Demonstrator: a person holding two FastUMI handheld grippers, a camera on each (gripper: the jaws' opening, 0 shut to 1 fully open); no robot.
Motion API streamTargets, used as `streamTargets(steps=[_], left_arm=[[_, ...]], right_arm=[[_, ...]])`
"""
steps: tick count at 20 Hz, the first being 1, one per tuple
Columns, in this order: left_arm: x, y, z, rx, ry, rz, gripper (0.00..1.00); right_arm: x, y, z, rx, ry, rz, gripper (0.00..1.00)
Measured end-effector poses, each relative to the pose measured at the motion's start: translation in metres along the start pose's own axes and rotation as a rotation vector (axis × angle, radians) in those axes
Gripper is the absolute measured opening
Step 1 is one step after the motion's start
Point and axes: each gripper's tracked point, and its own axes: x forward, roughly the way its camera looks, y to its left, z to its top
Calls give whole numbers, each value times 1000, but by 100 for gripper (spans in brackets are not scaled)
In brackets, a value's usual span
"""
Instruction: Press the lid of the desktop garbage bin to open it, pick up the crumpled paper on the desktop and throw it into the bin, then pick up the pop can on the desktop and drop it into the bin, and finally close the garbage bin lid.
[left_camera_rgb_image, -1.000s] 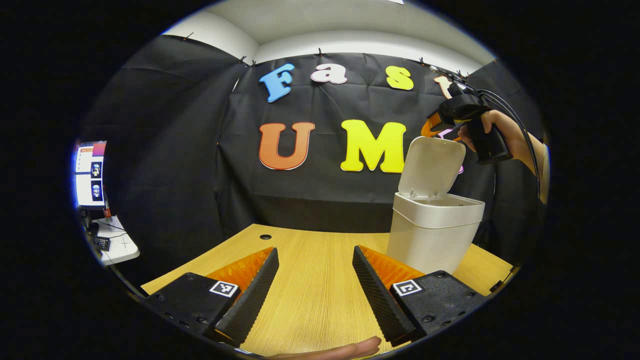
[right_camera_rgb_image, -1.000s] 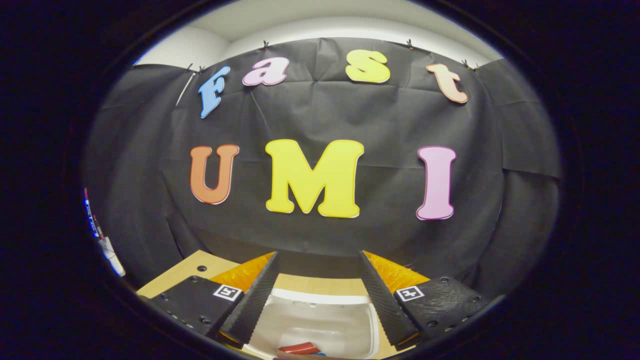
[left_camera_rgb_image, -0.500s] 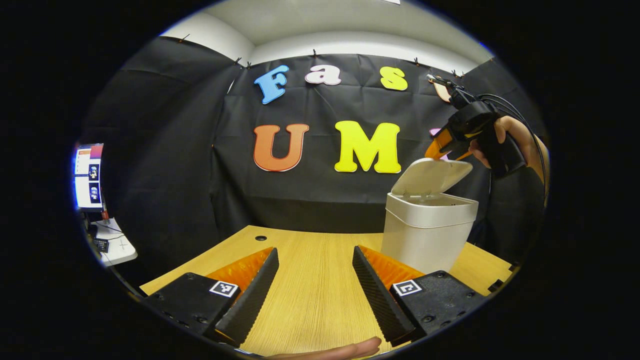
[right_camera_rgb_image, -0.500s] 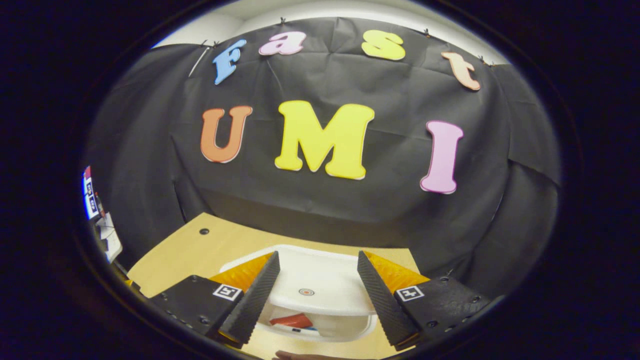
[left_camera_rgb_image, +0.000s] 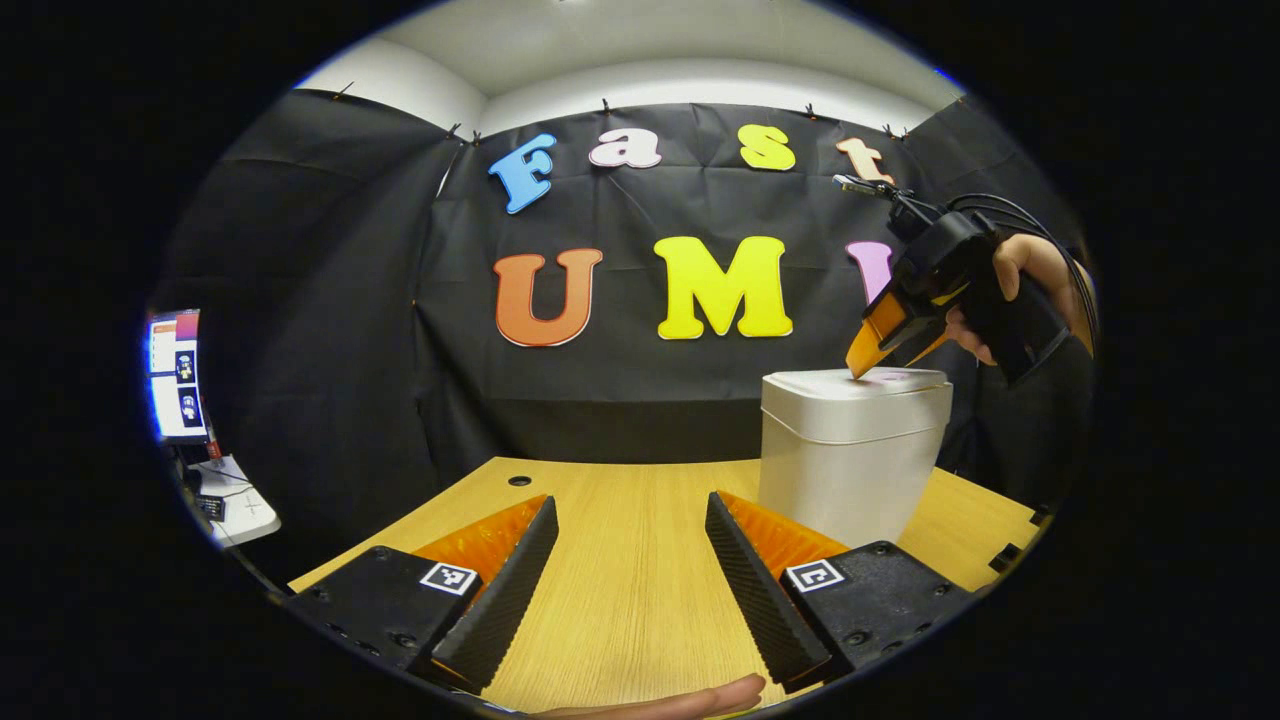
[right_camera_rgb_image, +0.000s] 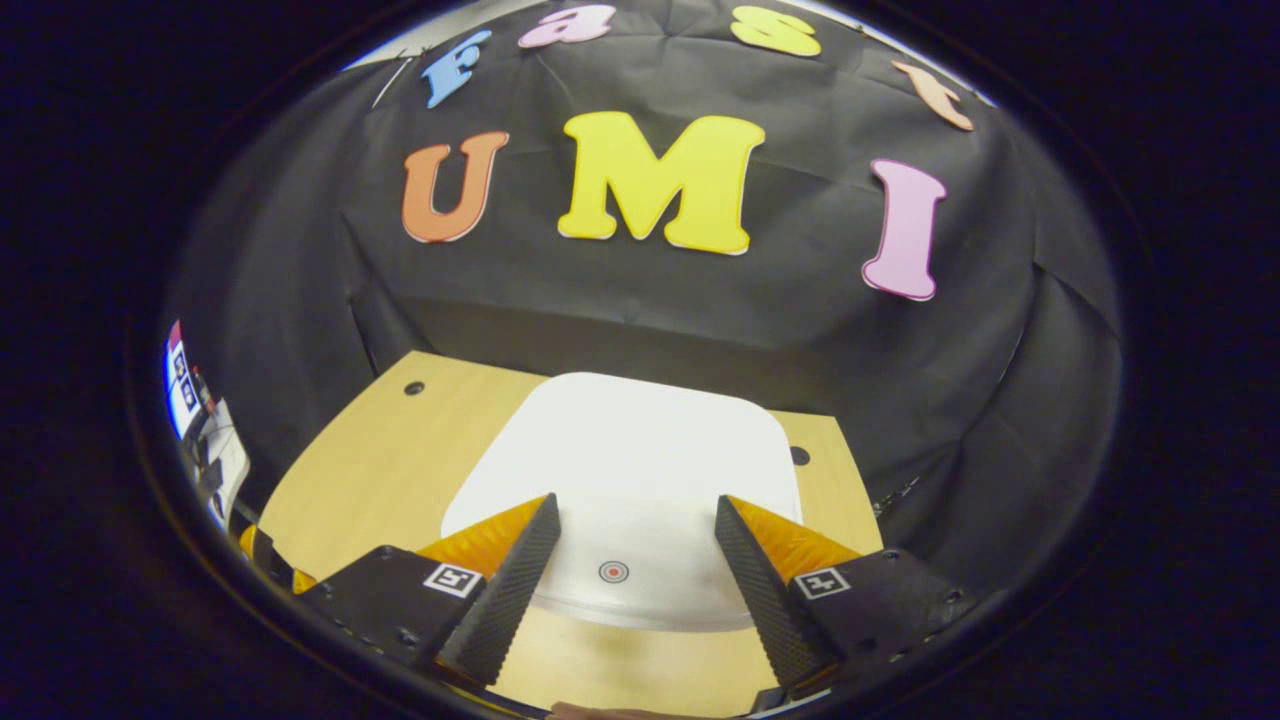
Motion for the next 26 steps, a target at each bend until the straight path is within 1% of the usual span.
streamTargets(steps=[1, 3, 4, 7, 9, 11, 13, 14, 16, 18, 19, 20, 21, 23, 25, 26], left_arm=[[-1, 3, 2, -14, -5, 7, 96], [-4, 4, 3, -30, -8, 6, 96], [-4, 1, 4, -34, -7, -8, 96], [-7, -2, 5, -57, -8, -32, 96], [-8, -4, 5, -75, -4, -53, 96], [-8, 1, 4, -95, 4, -41, 96], [-6, 3, 2, -101, 14, -32, 96], [-6, 7, 0, -102, 19, -22, 96], [-6, 16, 1, -108, 17, 5, 96], [-6, 16, 1, -112, 14, 4, 96], [-7, 18, 3, -117, 8, 7, 96], [-8, 19, 4, -116, 3, 11, 96], [-9, 19, 5, -113, -1, 13, 96], [-9, 14, 5, -101, -4, -1, 96], [-10, 15, 6, -87, -14, -1, 96], [-10, 15, 7, -78, -17, 0, 96]], right_arm=[[-3, 0, -4, 26, -6, 13, 97], [-12, 1, -11, 32, -29, 29, 97], [-14, 1, -13, 25, -46, 33, 99], [-18, 1, -18, 24, -104, 47, 98], [-17, 0, -22, 45, -138, 46, 98], [-14, 1, -24, 60, -170, 32, 100], [-7, 3, -23, 76, -213, 36, 96], [-7, 4, -23, 82, -255, 49, 98], [-5, 4, -23, 100, -295, 74, 100], [-12, 3, -22, 95, -363, 81, 99], [-14, 4, -24, 93, -389, 89, 100], [-15, 3, -27, 103, -429, 94, 99], [-17, 1, -26, 110, -478, 92, 98], [-23, -1, -34, 77, -572, 72, 97], [-31, -9, -39, 89, -665, 31, 96], [-34, -12, -46, 71, -693, 5, 96]])
